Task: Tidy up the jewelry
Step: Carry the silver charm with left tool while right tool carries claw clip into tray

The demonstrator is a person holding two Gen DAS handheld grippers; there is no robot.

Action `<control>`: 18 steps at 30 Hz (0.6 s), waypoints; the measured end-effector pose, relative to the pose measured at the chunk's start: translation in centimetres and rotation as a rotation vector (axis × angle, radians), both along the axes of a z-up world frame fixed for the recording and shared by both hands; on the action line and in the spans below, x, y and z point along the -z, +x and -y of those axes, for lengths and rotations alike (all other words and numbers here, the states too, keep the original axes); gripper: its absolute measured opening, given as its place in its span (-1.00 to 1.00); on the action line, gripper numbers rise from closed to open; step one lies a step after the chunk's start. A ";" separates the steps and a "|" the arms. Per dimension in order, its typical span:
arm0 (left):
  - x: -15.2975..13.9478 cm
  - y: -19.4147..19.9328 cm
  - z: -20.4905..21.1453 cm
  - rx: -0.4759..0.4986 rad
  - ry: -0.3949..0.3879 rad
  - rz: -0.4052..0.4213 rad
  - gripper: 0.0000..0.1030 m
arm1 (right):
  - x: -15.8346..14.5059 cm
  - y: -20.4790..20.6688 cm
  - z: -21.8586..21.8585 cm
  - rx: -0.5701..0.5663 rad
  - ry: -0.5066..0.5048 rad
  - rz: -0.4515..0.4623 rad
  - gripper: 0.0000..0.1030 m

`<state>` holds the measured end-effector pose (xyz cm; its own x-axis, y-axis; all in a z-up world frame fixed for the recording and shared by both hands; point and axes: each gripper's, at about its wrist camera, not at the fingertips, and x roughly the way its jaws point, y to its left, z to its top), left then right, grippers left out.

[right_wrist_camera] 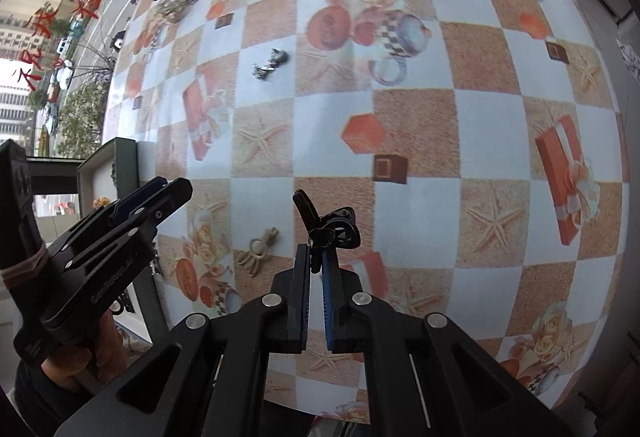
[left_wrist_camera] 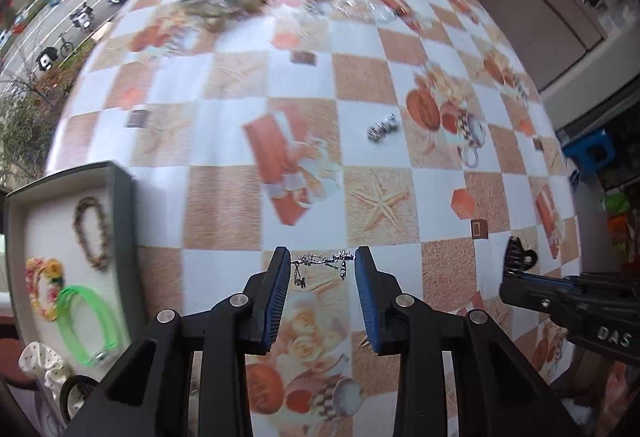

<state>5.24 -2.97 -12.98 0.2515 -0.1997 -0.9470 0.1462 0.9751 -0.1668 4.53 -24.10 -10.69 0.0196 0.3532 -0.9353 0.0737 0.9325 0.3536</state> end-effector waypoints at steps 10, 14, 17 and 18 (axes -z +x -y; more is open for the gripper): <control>-4.1 -3.1 -8.0 -0.156 -0.006 0.070 -0.28 | -2.5 1.6 -7.9 -0.162 0.044 0.059 -0.88; -4.3 -5.0 -11.3 -0.223 0.006 0.072 -0.28 | -3.3 2.1 -12.1 -0.245 0.062 0.076 -0.88; -4.2 -6.3 -13.6 -0.272 0.012 0.065 -0.28 | -3.5 2.3 -15.2 -0.308 0.074 0.084 -0.88; -4.1 -6.7 -14.3 -0.288 0.013 0.062 -0.28 | -3.6 2.3 -16.3 -0.331 0.077 0.086 -0.88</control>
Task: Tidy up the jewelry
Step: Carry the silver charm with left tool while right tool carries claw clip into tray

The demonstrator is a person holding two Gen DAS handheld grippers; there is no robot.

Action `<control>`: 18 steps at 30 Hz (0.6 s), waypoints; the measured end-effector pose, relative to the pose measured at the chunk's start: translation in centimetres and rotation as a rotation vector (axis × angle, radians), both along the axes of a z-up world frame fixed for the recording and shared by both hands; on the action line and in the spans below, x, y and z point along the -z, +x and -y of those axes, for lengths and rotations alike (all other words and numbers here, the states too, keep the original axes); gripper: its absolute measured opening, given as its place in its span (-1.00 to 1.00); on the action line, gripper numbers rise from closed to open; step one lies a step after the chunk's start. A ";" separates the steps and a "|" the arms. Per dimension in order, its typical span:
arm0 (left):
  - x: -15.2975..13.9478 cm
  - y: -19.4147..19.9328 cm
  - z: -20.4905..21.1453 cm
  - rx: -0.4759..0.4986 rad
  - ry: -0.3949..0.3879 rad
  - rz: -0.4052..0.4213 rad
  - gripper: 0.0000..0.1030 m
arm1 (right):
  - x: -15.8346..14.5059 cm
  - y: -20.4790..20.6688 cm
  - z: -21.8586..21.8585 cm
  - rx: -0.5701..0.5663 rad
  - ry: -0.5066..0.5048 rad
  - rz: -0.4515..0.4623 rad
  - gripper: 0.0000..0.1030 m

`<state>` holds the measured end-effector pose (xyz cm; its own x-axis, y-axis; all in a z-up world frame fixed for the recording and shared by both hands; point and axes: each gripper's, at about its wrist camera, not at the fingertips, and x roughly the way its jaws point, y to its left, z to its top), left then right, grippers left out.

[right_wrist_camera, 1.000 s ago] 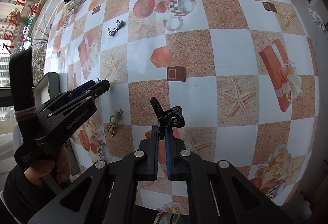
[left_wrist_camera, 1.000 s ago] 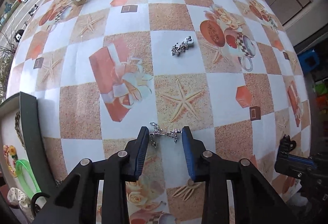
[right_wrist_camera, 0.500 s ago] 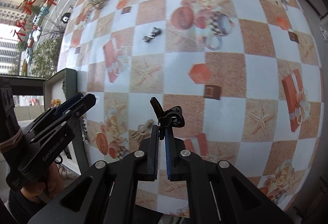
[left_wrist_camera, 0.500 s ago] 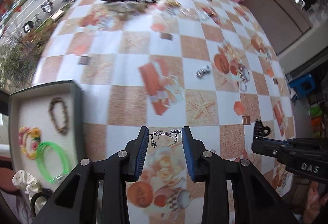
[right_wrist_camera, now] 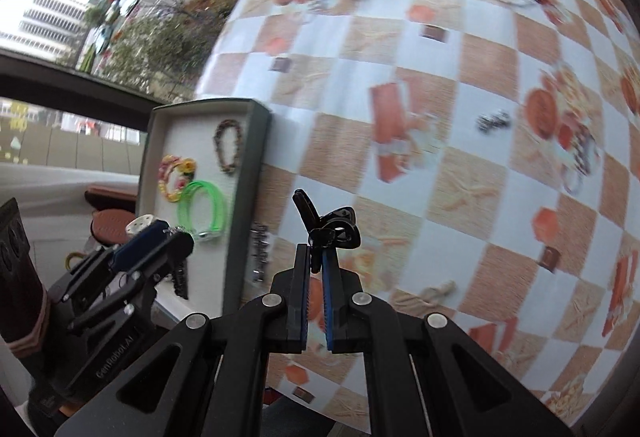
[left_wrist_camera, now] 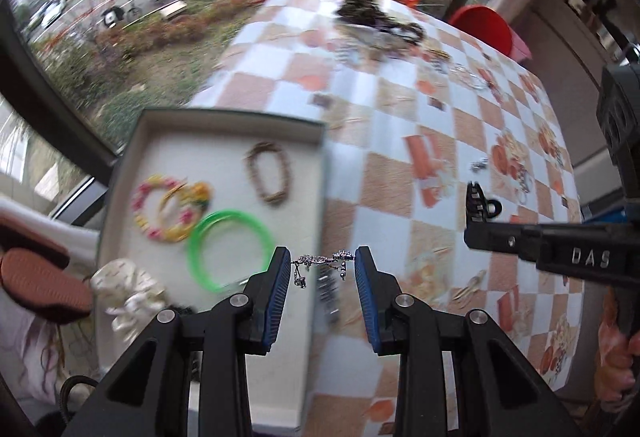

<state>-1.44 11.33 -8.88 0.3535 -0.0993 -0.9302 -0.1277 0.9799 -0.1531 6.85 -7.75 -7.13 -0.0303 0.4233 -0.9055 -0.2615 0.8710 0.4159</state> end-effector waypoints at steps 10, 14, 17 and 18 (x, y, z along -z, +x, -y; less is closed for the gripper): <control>2.8 -3.7 -4.6 -0.102 -0.006 -0.066 -0.28 | 0.3 -0.3 -8.8 -0.179 0.014 0.000 -0.88; 4.2 -4.6 -5.0 -0.111 -0.010 -0.094 -0.28 | 0.9 -0.1 -11.3 -0.219 0.003 -0.001 -0.88; 5.5 -4.9 -4.8 -0.101 -0.004 -0.117 -0.28 | 1.7 0.6 -12.6 -0.234 -0.014 -0.004 -0.88; 5.9 -5.0 -4.7 -0.096 -0.001 -0.123 -0.28 | 2.0 0.8 -13.0 -0.236 -0.018 -0.006 -0.88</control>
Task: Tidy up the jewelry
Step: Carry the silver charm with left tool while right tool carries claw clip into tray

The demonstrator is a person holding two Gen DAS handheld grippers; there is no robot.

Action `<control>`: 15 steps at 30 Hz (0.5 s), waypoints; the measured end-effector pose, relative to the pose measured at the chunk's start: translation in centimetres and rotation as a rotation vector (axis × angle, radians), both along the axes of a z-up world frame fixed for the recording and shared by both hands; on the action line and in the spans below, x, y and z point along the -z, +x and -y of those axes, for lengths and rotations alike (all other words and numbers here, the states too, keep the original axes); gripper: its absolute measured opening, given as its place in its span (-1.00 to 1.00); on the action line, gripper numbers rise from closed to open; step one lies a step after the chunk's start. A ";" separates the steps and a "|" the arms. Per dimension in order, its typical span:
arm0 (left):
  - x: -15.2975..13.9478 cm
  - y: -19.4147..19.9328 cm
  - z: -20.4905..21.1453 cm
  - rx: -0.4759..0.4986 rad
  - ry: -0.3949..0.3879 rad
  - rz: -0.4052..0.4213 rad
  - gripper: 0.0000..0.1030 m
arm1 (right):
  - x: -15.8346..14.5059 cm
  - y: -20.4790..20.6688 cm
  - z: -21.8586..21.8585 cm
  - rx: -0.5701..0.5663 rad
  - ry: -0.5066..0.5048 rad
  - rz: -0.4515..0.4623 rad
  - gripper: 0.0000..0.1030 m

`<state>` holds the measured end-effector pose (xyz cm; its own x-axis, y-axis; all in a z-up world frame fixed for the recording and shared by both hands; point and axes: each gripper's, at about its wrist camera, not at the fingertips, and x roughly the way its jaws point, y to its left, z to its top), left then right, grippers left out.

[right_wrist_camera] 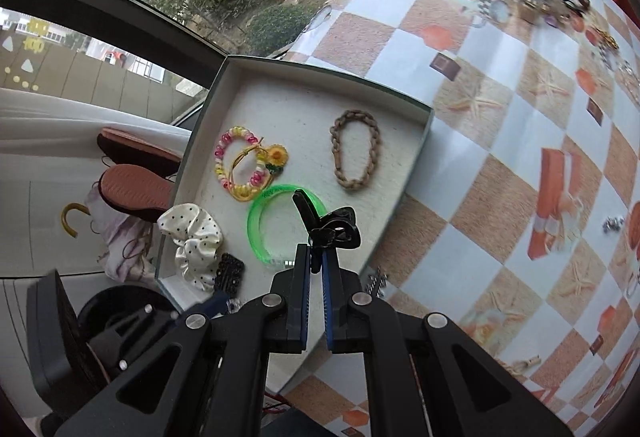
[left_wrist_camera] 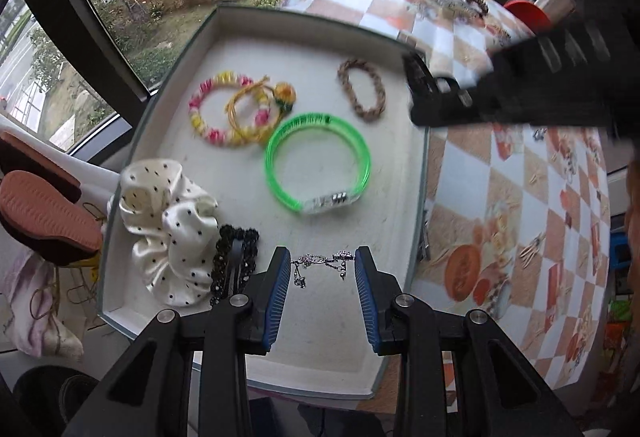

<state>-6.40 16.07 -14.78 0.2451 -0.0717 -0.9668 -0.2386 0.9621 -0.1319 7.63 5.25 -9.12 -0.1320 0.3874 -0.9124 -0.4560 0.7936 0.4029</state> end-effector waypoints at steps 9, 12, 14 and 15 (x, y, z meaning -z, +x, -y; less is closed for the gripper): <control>2.4 -0.1 0.4 0.022 0.005 -0.040 -0.27 | 2.9 2.0 -2.8 -0.008 -0.046 -0.016 -0.88; 2.6 -0.1 0.6 0.030 0.016 -0.044 -0.27 | 3.7 2.3 -3.4 -0.009 -0.058 -0.023 -0.88; 2.8 -0.1 0.5 0.033 0.025 -0.048 -0.27 | 4.2 2.3 -3.6 -0.011 -0.070 -0.026 -0.88; 2.8 -0.1 0.5 0.033 0.030 -0.047 -0.27 | 4.5 2.4 -3.7 -0.010 -0.074 -0.029 -0.88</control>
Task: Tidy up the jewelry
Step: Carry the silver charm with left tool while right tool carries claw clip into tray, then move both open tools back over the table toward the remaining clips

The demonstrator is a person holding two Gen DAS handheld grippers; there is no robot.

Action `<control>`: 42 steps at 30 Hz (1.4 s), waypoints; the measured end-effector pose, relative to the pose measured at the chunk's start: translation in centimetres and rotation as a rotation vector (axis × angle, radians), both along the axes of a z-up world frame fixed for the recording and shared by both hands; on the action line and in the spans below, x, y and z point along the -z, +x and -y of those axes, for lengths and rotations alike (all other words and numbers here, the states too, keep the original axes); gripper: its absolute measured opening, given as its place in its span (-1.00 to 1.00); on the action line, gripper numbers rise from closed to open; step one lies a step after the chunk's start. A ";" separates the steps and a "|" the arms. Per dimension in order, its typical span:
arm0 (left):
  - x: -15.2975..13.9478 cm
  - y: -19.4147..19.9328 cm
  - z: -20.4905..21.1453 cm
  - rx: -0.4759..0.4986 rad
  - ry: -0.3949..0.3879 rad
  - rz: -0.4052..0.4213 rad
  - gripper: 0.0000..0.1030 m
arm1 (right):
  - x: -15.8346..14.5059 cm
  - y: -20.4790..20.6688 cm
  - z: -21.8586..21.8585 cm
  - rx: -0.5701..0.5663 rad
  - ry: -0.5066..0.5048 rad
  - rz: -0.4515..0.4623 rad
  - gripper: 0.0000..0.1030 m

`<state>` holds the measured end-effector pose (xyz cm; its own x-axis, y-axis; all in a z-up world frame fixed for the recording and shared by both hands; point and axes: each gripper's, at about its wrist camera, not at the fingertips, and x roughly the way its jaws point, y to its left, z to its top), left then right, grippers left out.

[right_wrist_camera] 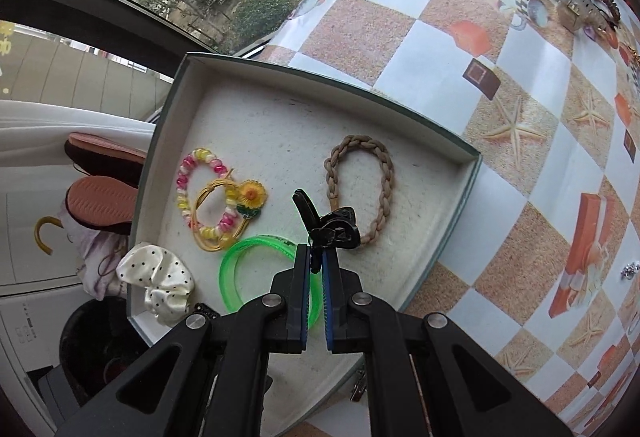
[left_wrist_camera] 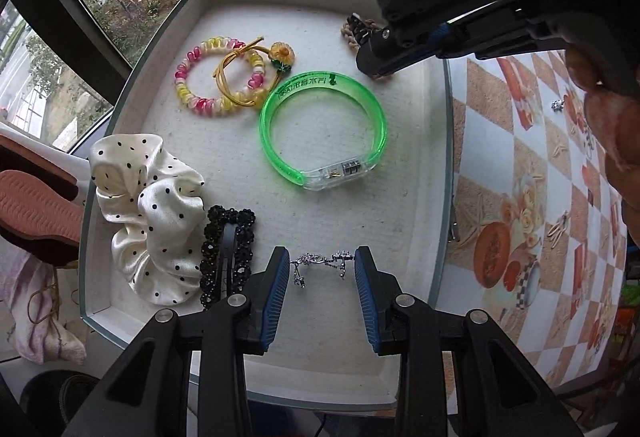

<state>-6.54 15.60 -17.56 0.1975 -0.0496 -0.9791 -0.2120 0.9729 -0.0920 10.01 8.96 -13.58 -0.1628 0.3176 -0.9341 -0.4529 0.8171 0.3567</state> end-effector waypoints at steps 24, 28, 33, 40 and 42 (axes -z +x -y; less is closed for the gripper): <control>-1.4 0.9 0.5 0.014 0.104 -0.015 0.91 | -2.3 1.5 1.2 0.035 0.082 0.001 0.25; -2.4 0.8 1.2 0.032 0.132 0.007 1.00 | -3.6 1.6 3.7 0.071 0.108 0.016 0.36; -3.7 1.3 2.5 0.063 0.141 0.023 1.00 | -4.6 1.4 8.9 0.158 0.103 0.025 0.60; -5.9 2.3 4.8 0.111 0.137 0.059 1.00 | -4.7 1.4 19.9 0.364 0.051 0.018 0.60; -6.2 2.6 5.8 0.134 0.114 0.065 1.00 | -4.3 0.9 22.5 0.422 0.033 0.013 0.60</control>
